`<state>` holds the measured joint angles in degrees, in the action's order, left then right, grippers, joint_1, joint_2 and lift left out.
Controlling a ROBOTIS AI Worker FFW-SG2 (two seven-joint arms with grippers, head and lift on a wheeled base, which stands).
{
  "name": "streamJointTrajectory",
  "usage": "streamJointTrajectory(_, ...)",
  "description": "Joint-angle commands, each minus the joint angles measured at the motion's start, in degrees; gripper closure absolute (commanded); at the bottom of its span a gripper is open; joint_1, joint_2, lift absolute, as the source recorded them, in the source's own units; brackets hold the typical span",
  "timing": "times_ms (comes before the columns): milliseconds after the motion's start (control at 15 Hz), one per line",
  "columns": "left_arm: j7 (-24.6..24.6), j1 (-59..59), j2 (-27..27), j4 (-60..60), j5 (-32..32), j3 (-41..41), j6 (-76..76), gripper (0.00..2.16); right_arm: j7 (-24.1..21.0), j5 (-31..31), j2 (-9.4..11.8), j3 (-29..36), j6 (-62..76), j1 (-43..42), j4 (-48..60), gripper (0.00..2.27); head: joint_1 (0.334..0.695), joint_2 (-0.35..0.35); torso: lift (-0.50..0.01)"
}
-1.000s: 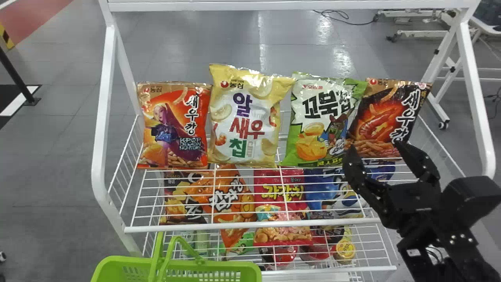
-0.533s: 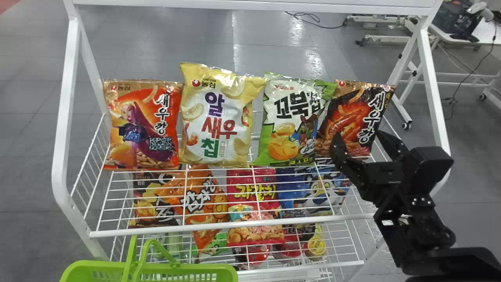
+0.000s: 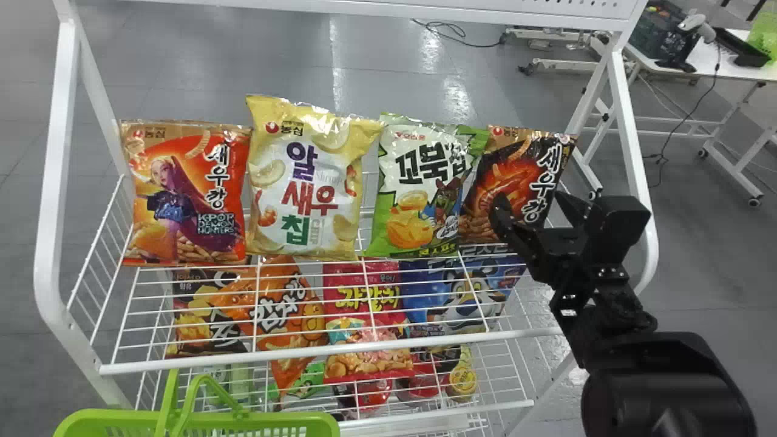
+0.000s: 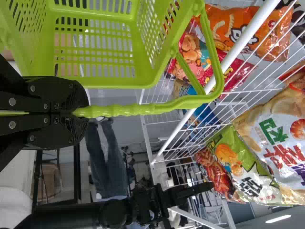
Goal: Hold basket handle with left hand then pick spicy shrimp crackers with right hand and place into basket
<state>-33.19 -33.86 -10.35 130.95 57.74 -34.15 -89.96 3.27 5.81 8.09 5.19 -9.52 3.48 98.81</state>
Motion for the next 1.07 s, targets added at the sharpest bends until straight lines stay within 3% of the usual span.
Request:
streamJointTrajectory(0, 0.14, 0.02, -0.11, 0.0, 0.0, 0.13, -0.07, 1.89, -0.02, -0.27, 0.0, 0.0, -0.64, -2.07, -2.05, 0.14, 0.695, -0.171, -0.037)
streamJointTrajectory(733, 1.11, 0.9, -0.11, -0.35, -0.35, 0.57, -0.07, 1.89, 3.41, 0.08, 0.18, -0.35, -3.1, -7.08, -8.37, 0.17, 0.695, -0.167, -0.037)
streamJointTrajectory(800, 1.11, 0.9, -0.19, -0.44, -0.44, 0.57, -0.07, 1.89, 3.5, 0.08, 0.18, -0.53, -3.1, -7.08, -8.29, 0.22, 0.695, -0.164, -0.037)
streamJointTrajectory(1000, 1.11, 1.07, -0.28, -0.79, -0.79, 0.57, -0.07, 1.89, 4.47, 0.34, 0.18, -0.88, -2.92, -6.46, -7.76, 0.66, 0.695, -0.15, -0.037)
